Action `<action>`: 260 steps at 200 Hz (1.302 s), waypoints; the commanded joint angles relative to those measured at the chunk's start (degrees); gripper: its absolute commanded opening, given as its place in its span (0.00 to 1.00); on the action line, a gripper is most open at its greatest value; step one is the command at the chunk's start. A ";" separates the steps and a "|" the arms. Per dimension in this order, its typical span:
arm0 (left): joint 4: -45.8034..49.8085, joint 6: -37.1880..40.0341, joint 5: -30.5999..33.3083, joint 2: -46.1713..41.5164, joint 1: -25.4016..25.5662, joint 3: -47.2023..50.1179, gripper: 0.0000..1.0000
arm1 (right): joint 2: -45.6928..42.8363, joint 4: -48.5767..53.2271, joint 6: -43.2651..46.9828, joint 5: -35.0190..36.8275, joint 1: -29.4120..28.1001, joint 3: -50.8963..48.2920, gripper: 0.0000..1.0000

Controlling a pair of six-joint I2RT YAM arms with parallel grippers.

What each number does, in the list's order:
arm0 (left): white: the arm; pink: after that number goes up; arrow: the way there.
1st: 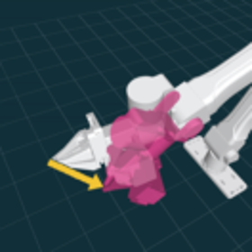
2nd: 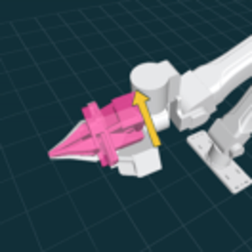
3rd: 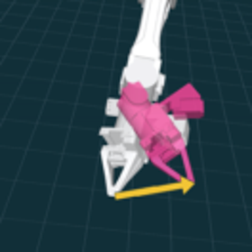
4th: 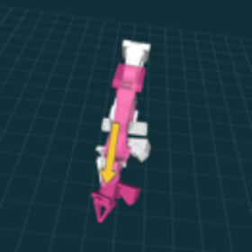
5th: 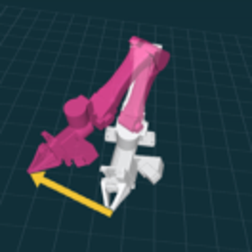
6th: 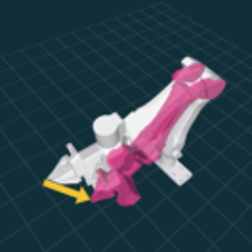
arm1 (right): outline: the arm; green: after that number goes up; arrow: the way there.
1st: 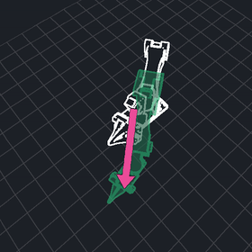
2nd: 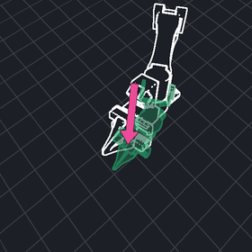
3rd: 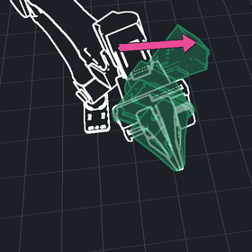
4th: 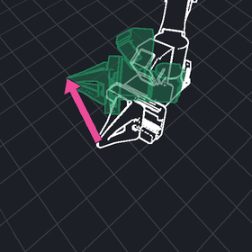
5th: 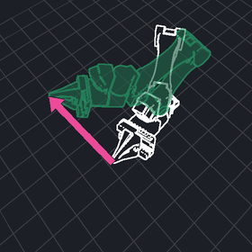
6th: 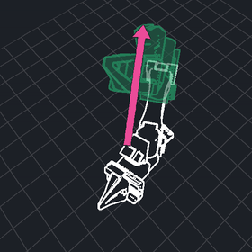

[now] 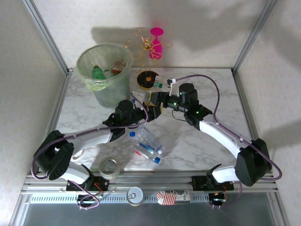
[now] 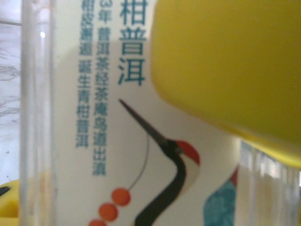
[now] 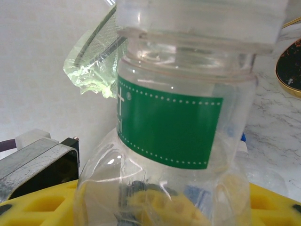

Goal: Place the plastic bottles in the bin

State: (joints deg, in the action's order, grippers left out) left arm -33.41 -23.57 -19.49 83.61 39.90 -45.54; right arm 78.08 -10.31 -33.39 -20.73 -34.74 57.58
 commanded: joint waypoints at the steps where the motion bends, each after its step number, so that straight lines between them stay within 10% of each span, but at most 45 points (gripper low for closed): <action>1: -1.11 0.55 1.64 -1.73 -0.70 0.54 0.51 | -0.37 -2.49 -1.53 -3.05 -0.18 -1.11 0.67; 28: -0.22 0.79 3.38 -2.20 -0.79 1.29 0.52 | -1.06 -1.43 -2.37 -2.50 0.92 -1.34 0.85; 104: 3.59 -0.87 8.72 -5.49 -3.36 2.77 0.52 | -7.60 -5.64 -6.06 -2.41 7.95 -8.13 0.98; 260: 37.09 10.73 21.58 -1.83 -23.57 -33.10 0.49 | -6.87 -0.78 -1.69 4.92 8.46 -11.85 0.99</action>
State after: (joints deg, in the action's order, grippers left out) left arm -5.04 -15.81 -0.51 78.22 19.29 -74.11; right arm 72.53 -12.36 -36.64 -17.72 -26.48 46.65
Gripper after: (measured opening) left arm 0.596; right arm 0.988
